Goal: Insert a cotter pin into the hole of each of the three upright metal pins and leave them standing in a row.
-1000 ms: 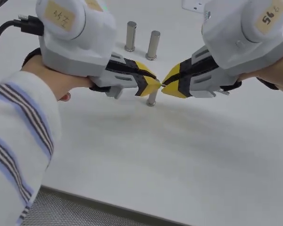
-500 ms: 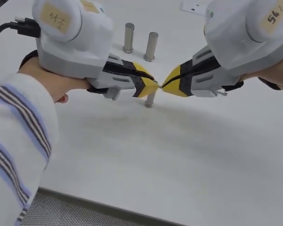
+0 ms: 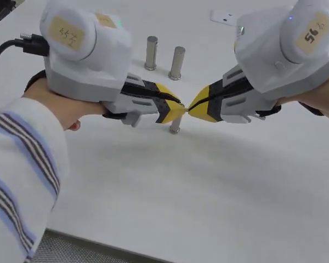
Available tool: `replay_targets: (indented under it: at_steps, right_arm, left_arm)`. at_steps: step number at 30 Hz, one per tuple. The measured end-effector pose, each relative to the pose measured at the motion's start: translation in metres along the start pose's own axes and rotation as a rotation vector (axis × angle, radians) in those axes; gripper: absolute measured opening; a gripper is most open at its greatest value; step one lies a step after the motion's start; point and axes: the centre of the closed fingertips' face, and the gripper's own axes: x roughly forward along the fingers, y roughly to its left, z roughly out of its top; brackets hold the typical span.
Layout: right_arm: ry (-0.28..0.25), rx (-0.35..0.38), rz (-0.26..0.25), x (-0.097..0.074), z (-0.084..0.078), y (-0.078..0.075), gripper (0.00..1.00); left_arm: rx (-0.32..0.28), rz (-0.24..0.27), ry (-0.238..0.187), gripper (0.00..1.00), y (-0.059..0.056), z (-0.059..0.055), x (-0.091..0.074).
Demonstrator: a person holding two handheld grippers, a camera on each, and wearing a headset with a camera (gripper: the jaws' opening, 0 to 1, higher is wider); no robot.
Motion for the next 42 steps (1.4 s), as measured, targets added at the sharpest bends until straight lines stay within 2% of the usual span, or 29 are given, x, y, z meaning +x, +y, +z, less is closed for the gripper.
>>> replay_targets:
  at_steps: [11,15,18,20,25,27,33,35,40,41,42]
  right_arm:
    - [0.013,0.011,-0.016,0.002,-0.005,0.000,0.08]
    - [0.021,0.010,-0.022,0.002,-0.010,0.001,0.12]
    - [0.010,0.028,-0.026,0.004,-0.012,0.003,0.14]
    - [0.006,0.034,-0.027,0.006,-0.012,0.005,0.15]
    - [-0.021,0.055,-0.034,0.011,-0.010,0.008,0.19]
    - [-0.032,0.064,-0.042,0.013,-0.011,0.009,0.22]
    - [-0.064,0.115,-0.051,0.019,-0.013,0.014,0.26]
    - [-0.074,0.128,-0.052,0.021,-0.014,0.015,0.28]
    - [-0.096,0.159,-0.051,0.026,-0.015,0.015,0.28]
    - [-0.105,0.169,-0.052,0.027,-0.015,0.014,0.29]
    - [-0.109,0.176,-0.053,0.027,-0.015,0.014,0.29]
  left_arm:
    - [0.000,0.014,-0.012,0.17,0.005,0.003,-0.005]
    - [-0.006,0.018,0.002,0.21,0.006,0.000,-0.010]
    - [-0.013,0.021,-0.003,0.29,0.006,0.001,-0.015]
    - [0.024,0.033,-0.013,0.35,0.007,0.005,-0.019]
    - [0.014,0.038,-0.031,0.51,0.006,0.011,-0.031]
    - [0.016,0.044,-0.026,0.57,0.005,0.011,-0.037]
    - [-0.027,0.090,-0.048,0.78,0.005,0.014,-0.056]
    - [-0.045,0.108,-0.051,0.86,0.000,0.014,-0.060]
    - [-0.086,0.147,-0.044,0.92,0.002,0.002,-0.069]
    - [-0.098,0.186,-0.058,0.93,0.007,0.000,-0.072]
    - [-0.105,0.202,-0.063,0.94,0.008,-0.001,-0.073]
